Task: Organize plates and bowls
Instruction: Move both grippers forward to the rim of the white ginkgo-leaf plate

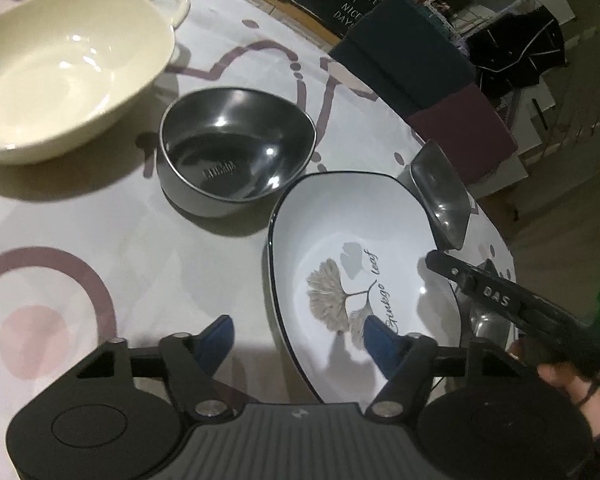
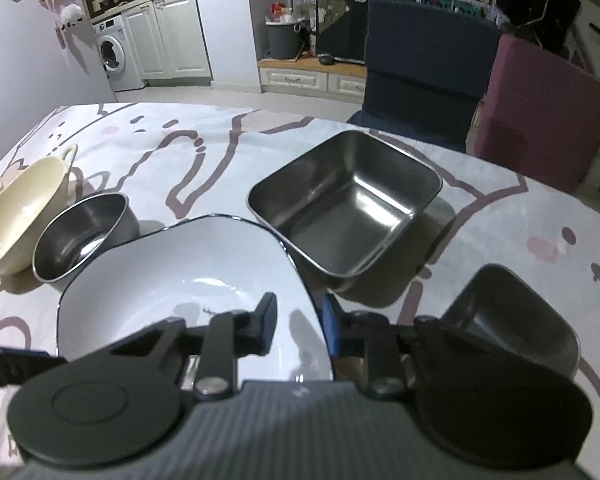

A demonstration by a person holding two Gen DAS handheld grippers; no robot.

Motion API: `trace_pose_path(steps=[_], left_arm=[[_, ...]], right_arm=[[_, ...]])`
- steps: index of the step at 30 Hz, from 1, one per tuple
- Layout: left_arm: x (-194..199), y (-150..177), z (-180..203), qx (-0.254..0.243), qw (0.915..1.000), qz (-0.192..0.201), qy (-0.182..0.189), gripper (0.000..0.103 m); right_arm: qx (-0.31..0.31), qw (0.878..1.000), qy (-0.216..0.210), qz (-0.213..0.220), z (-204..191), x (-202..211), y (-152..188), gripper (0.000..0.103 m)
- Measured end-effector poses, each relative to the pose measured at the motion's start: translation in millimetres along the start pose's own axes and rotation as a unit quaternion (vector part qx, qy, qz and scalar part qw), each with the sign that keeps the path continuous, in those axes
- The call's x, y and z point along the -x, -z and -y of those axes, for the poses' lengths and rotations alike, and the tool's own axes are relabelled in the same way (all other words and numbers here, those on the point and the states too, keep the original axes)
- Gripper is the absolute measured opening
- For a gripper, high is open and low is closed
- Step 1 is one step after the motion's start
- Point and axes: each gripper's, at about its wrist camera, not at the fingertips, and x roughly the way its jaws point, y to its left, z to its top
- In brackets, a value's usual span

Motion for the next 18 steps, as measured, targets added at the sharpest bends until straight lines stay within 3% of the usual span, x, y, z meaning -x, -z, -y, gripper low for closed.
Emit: trace_pose_path(steps=[6,13,18], left_arm=[[-7.6,-2.4,-3.0,0.006,0.9999,-0.013,0.001,0.048],[-9.5,-6.3,-7.3,0.013,0.9997,-0.021,0.007,0.025],[-9.0,-11.7,-13.5,0.011,0.9997,-0.019,-0.006,0.018]], right_arm=[[-0.006,1.0,-0.007,-0.024,15.8,-27.5,-8.4,0.027],[-0.004,1.0,-0.015,-0.025,15.8,-28.7,-3.3,0.021],[-0.012,0.999,-0.024,-0.029,17.0,-19.7,10.6,0.016]])
